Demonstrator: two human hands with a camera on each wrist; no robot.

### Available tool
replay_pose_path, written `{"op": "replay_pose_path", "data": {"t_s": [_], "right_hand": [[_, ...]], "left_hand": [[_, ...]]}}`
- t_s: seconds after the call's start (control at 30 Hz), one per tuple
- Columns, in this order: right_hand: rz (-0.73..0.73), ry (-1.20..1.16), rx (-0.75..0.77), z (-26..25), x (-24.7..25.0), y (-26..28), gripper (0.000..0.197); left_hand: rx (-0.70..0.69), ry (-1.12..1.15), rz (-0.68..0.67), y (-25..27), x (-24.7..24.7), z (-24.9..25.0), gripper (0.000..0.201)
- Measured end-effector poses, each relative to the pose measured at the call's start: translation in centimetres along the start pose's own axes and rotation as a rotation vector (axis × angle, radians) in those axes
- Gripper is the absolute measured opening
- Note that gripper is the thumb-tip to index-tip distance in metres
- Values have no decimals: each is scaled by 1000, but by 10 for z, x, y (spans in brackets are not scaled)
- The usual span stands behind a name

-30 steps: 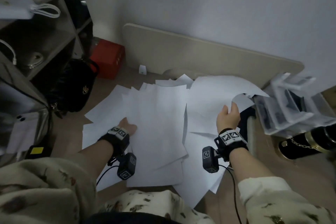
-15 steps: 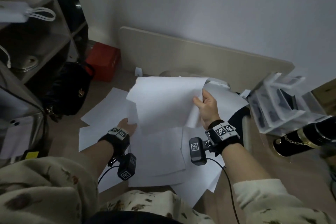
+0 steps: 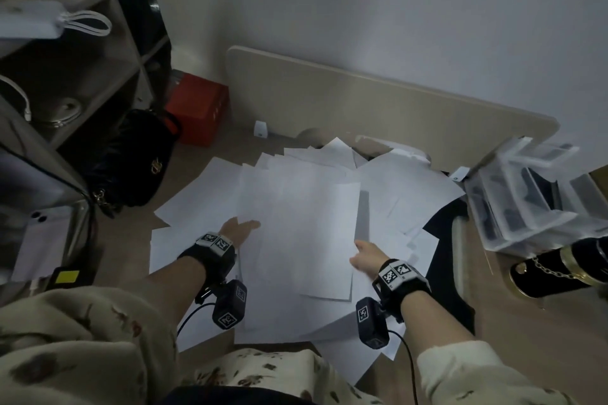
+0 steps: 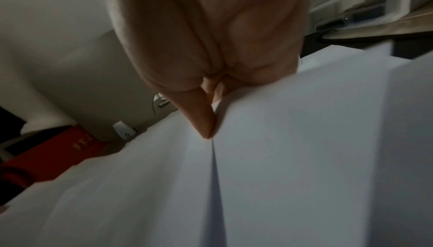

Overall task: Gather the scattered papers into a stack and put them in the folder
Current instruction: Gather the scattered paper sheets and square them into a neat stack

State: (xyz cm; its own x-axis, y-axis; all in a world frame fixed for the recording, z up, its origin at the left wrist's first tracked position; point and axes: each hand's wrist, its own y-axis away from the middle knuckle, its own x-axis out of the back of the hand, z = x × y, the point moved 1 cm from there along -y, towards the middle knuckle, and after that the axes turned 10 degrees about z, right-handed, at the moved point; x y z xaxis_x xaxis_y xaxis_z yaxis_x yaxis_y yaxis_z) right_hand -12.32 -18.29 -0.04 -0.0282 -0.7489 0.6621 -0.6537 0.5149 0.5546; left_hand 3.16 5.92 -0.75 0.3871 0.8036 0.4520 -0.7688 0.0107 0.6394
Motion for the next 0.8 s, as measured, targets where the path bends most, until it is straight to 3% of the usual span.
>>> {"op": "replay_pose_path", "data": {"t_s": [0.1, 0.23, 0.37, 0.57, 0.8], "right_hand": [[-38, -8, -25, 2, -11, -7, 41], [115, 10, -85, 4, -9, -21, 56], [72, 2, -78, 0, -13, -28, 59], [51, -113, -21, 2, -16, -31, 47], [-8, -203, -9, 11, -12, -29, 43]], "left_hand": [[-15, -53, -26, 3, 0, -2, 55], [8, -101, -74, -1, 0, -5, 68], [33, -31, -140, -9, 0, -10, 76], [95, 115, -207, -2, -6, -4, 35], [55, 24, -193, 4, -14, -1, 46]]}}
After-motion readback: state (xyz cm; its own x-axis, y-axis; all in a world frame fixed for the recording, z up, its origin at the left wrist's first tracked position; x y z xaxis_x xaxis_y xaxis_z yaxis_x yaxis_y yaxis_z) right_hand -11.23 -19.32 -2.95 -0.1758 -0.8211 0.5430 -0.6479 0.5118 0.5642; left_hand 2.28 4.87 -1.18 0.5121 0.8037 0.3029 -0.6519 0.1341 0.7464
